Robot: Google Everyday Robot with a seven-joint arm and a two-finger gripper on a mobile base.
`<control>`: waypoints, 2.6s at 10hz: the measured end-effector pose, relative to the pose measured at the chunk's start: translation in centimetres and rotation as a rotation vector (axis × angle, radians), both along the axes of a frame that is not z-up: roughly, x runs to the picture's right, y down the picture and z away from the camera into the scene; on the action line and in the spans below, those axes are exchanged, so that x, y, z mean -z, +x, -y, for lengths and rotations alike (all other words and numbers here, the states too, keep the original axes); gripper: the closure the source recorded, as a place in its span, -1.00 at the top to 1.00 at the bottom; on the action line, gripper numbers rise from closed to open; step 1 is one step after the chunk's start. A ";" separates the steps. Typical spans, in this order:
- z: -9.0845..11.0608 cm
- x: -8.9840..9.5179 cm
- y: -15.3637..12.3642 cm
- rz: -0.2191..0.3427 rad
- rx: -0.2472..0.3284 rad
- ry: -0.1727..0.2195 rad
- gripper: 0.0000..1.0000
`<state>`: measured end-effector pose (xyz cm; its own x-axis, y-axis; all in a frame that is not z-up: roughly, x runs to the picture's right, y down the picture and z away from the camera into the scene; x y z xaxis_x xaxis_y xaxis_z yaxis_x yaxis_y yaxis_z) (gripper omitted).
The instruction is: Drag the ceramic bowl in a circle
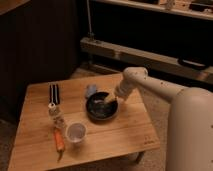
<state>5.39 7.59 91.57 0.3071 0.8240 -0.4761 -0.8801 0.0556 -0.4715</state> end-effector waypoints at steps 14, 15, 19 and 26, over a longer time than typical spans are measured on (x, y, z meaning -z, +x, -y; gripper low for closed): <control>5.8 -2.9 -9.0 -0.014 0.218 0.032 -1.00; 5.9 -3.5 -8.3 -0.031 0.210 0.019 -1.00; 4.9 -4.1 -0.3 -0.141 0.167 -0.015 -1.00; -0.9 3.4 8.7 -0.263 0.188 0.052 -1.00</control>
<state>14.10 8.45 88.13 0.3283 0.7896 -0.5185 -0.9434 0.2468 -0.2215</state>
